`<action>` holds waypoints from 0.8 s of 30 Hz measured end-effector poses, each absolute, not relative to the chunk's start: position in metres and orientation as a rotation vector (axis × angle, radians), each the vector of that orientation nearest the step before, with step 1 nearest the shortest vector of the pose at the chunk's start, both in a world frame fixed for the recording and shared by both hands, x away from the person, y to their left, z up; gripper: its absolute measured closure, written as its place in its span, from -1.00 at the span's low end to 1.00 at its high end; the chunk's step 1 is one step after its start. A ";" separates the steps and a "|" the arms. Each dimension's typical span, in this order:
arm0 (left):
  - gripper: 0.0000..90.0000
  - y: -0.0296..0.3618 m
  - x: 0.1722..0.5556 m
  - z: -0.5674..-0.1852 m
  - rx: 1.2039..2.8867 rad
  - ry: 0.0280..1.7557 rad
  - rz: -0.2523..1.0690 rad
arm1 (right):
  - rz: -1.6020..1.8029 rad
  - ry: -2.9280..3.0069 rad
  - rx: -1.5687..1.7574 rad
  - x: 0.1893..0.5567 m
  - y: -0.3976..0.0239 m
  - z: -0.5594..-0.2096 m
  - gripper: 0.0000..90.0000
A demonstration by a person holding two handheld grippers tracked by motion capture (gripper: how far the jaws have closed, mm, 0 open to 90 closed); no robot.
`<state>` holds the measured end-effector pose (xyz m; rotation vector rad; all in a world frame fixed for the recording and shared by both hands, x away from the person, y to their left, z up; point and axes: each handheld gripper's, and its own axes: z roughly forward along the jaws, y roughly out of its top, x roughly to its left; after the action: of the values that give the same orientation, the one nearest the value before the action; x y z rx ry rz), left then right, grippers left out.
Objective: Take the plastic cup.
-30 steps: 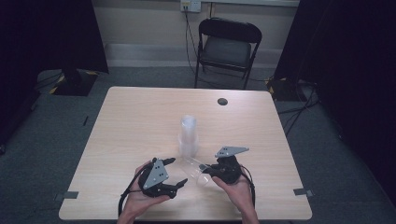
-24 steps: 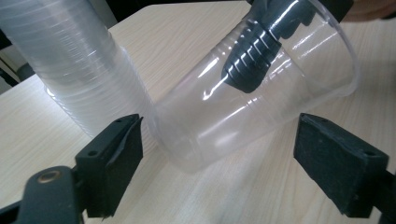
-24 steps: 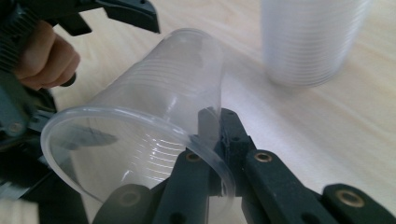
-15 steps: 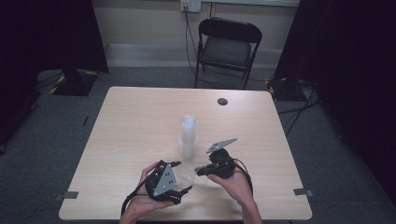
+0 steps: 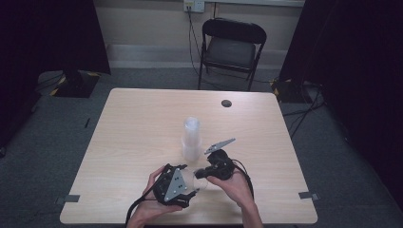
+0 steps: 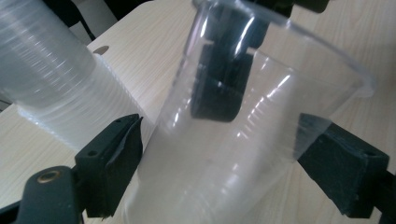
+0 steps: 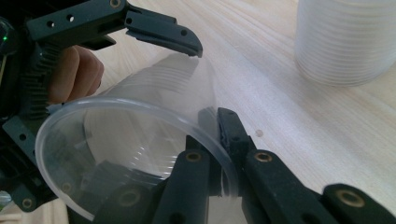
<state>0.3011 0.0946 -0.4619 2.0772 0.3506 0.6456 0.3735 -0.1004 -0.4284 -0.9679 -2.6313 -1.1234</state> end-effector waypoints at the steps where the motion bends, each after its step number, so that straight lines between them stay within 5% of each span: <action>1: -0.64 0.093 0.301 -0.462 2.074 0.348 0.644 | -1.113 -2.635 -0.964 0.374 -0.099 -0.429 0.97; 24: -0.42 0.082 0.298 -0.458 2.065 0.343 0.653 | -1.028 -2.641 -0.969 0.377 -0.085 -0.435 0.97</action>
<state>0.2983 0.0822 -0.4578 2.0651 0.3429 0.6527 0.3774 -0.0854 -0.4355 -0.9686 -2.6410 -1.0280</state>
